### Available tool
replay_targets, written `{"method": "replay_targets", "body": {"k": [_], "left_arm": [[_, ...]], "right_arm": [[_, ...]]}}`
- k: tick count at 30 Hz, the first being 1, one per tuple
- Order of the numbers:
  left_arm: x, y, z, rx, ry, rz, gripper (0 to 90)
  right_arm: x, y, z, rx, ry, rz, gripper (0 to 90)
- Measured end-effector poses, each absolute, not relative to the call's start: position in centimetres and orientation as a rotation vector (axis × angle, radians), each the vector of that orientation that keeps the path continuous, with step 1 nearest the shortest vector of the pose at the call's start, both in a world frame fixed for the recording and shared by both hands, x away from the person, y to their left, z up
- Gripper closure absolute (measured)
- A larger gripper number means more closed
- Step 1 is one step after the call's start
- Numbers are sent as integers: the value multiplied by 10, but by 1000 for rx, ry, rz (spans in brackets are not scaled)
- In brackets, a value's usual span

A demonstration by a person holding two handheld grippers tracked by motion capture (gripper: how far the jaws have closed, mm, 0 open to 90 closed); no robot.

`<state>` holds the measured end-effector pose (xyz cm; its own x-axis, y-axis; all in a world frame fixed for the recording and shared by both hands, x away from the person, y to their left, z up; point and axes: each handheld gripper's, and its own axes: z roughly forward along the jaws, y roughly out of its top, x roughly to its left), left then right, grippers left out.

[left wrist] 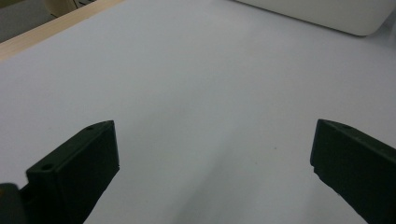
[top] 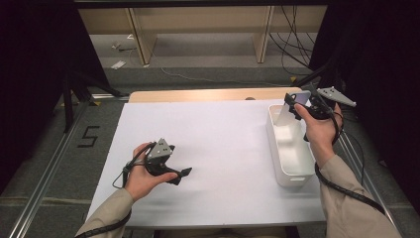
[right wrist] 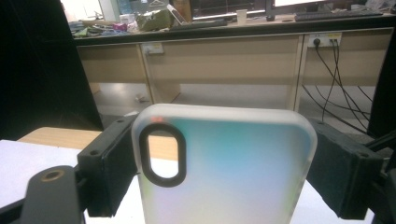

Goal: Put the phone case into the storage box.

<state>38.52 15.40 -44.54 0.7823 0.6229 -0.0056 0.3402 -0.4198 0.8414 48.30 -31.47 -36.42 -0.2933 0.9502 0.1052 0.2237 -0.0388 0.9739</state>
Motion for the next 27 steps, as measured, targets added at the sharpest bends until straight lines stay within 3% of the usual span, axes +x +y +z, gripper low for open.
{"method": "replay_targets", "body": {"k": [27], "left_arm": [[385, 154, -445, 2039, 717, 382, 6]], "right_arm": [[497, -316, -370, 1296, 1567, 1354, 180]]}}
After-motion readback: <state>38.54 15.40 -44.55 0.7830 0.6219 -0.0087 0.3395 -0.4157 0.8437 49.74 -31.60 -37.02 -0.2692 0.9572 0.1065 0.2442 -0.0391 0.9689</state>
